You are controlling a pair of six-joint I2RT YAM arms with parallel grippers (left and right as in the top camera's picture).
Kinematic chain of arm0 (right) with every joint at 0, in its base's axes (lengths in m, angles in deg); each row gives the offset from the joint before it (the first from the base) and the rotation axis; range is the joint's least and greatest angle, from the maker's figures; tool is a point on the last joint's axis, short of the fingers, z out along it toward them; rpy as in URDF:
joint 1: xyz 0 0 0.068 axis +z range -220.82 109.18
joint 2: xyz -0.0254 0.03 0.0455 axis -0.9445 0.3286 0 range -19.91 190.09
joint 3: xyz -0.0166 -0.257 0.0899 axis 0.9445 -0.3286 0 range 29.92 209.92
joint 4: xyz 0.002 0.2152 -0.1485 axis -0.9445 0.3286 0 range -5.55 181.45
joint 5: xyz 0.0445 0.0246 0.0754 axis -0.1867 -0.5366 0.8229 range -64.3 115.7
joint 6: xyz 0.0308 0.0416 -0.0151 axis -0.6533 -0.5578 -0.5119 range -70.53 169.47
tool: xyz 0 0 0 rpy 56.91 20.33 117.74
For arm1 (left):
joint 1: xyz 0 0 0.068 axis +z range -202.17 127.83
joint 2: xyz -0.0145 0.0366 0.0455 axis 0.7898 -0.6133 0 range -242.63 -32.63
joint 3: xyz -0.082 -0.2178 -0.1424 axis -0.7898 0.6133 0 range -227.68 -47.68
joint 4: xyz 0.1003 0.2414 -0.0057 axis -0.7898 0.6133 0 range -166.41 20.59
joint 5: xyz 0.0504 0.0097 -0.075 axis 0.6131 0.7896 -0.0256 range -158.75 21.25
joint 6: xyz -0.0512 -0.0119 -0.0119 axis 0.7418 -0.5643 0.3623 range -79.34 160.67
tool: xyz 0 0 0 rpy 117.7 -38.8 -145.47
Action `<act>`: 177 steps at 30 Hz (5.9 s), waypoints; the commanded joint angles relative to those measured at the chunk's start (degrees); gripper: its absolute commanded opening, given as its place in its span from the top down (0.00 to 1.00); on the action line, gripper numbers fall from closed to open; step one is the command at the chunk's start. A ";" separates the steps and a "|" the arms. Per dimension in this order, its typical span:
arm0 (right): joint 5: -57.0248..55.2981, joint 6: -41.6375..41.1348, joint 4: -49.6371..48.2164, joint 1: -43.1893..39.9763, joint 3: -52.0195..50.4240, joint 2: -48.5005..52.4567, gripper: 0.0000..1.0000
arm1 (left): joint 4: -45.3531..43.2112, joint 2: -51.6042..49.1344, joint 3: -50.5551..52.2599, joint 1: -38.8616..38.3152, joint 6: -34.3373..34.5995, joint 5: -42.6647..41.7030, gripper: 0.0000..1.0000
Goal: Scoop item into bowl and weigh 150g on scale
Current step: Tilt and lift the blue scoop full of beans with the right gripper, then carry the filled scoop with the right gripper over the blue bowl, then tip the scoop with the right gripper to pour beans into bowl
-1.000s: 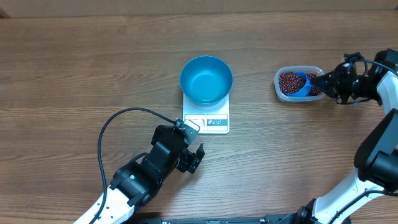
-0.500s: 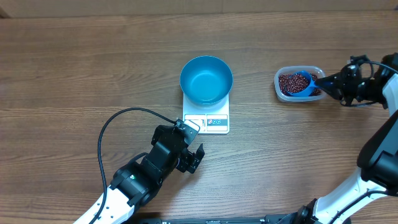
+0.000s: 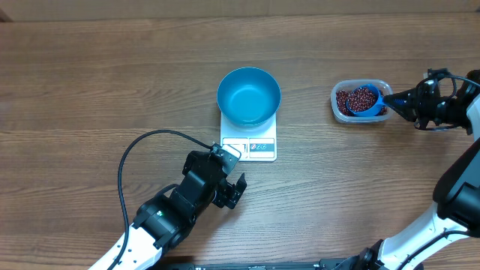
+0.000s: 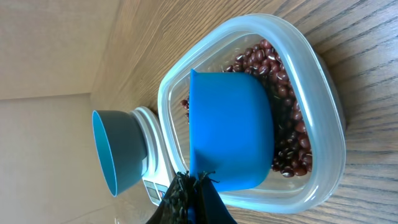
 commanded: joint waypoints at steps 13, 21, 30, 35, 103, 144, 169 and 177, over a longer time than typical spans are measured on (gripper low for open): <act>5.97 0.87 1.03 -0.33 -0.37 0.09 0.96 | -0.04 -0.24 0.11 -0.37 0.55 0.57 0.00; 7.63 0.90 1.22 -0.46 -0.37 0.09 0.96 | -0.04 -0.24 0.11 -0.37 0.57 0.57 0.00; 10.75 0.90 1.64 -1.36 -0.37 0.09 0.96 | -0.04 -0.24 0.11 -0.37 0.55 0.57 0.00; 13.46 2.82 2.29 -1.40 -0.37 0.09 0.96 | -0.04 -0.24 0.11 -0.37 0.57 0.57 0.00; 15.58 -13.94 -1.55 28.44 15.34 -5.68 0.96 | -0.04 -0.24 0.11 -0.37 0.57 0.57 0.01; -31.91 -18.75 -0.48 52.02 20.41 -8.17 0.96 | -0.07 -0.24 0.11 -0.37 0.57 0.57 0.00; -40.57 -18.80 1.01 53.90 20.44 -10.14 0.96 | -0.04 -0.24 0.11 -0.37 0.57 0.57 0.00; -40.59 -18.95 1.68 53.92 20.44 -11.08 0.96 | -0.04 -0.24 0.11 -0.37 0.57 0.57 0.00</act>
